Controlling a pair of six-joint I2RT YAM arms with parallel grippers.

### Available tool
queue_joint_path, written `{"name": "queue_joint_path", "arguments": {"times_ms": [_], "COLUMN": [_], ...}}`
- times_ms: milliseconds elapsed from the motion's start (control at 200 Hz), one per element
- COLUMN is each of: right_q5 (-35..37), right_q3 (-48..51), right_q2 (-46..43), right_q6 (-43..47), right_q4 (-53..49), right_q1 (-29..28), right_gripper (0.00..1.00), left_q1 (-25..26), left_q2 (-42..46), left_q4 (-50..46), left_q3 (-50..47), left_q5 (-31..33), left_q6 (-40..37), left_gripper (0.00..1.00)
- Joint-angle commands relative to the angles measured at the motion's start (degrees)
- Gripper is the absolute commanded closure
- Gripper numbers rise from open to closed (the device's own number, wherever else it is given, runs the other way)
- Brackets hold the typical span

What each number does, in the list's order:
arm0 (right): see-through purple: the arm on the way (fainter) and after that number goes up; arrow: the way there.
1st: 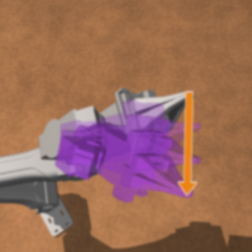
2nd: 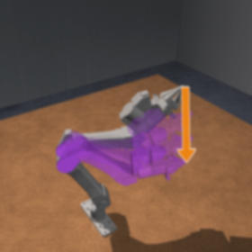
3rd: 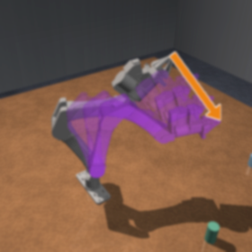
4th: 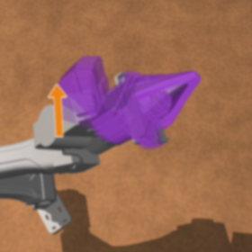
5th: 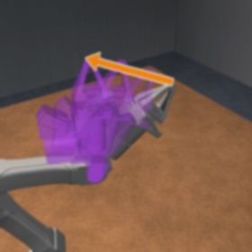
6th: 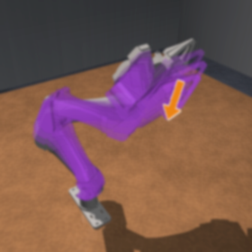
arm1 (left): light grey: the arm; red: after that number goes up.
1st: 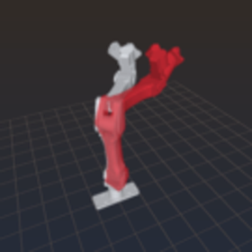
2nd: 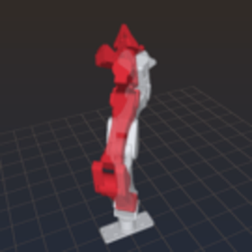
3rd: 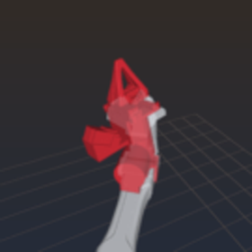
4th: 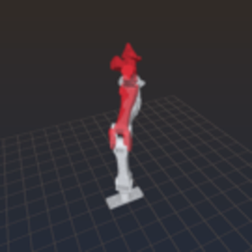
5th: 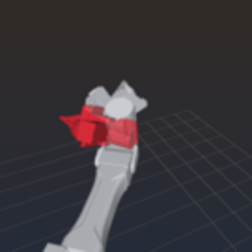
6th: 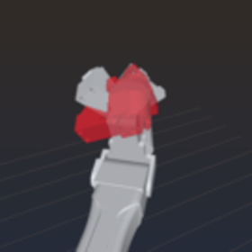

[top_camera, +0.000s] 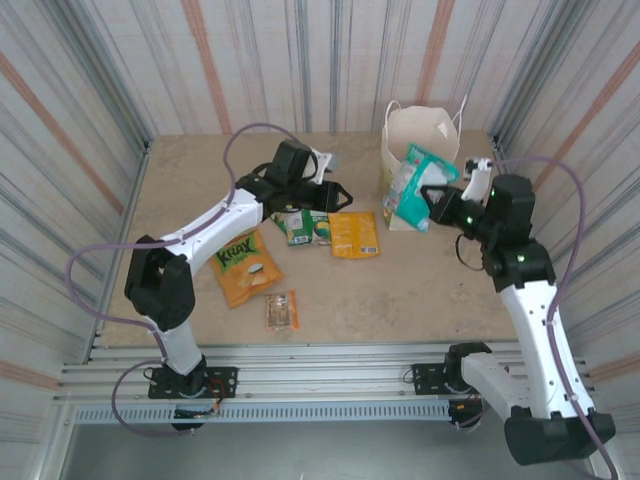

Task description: Place the snacks into the paper bag

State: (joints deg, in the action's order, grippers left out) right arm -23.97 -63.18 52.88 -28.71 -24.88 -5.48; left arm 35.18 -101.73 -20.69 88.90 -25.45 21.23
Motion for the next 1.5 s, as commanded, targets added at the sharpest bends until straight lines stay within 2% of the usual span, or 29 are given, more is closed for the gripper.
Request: {"name": "queue_joint_path", "arguments": {"times_ms": [0, 155, 426, 707, 952, 1223, 1498], "right_q5": [3.43, 7.12, 12.99, 17.13, 26.35, 25.42, 27.10], "right_q3": [-9.12, -22.52, -39.09, -55.51, -63.07, -67.04, -72.33], "right_q2": [5.92, 16.19, 32.38, 46.18, 51.86, 58.23, 65.30], "right_q6": [5.39, 9.90, 18.13, 24.12, 27.93, 28.67, 28.04], "right_q4": [-2.47, -5.21, -9.97, -26.62, -40.09, -42.84, -44.78], "right_q1": [1.47, 2.74, 3.45, 3.30, 0.61, -0.22, -0.18], "right_gripper": [0.94, 0.94, 0.93, 0.93, 0.93, 0.92, 0.82], "left_q1": [-0.79, -1.58, -3.76, -5.47, -5.78, -5.81, -6.24], "left_q2": [-0.12, -2.14, -3.52, -4.51, -6.09, -6.24, -6.17], "left_q4": [-3.45, -4.86, -4.89, -4.86, -5.48, -5.08, -5.15], "left_q3": [5.36, 9.91, 10.76, 10.26, 9.67, 9.16, 8.53], "left_q5": [-0.42, -0.39, -0.15, 0.58, -0.49, -0.39, -0.04], "left_q6": [-3.71, -5.43, -5.50, -5.98, -5.95, -5.72, -5.67], "left_gripper": [0.50, 0.50, 0.50, 0.50, 0.50, 0.50, 0.50]}}
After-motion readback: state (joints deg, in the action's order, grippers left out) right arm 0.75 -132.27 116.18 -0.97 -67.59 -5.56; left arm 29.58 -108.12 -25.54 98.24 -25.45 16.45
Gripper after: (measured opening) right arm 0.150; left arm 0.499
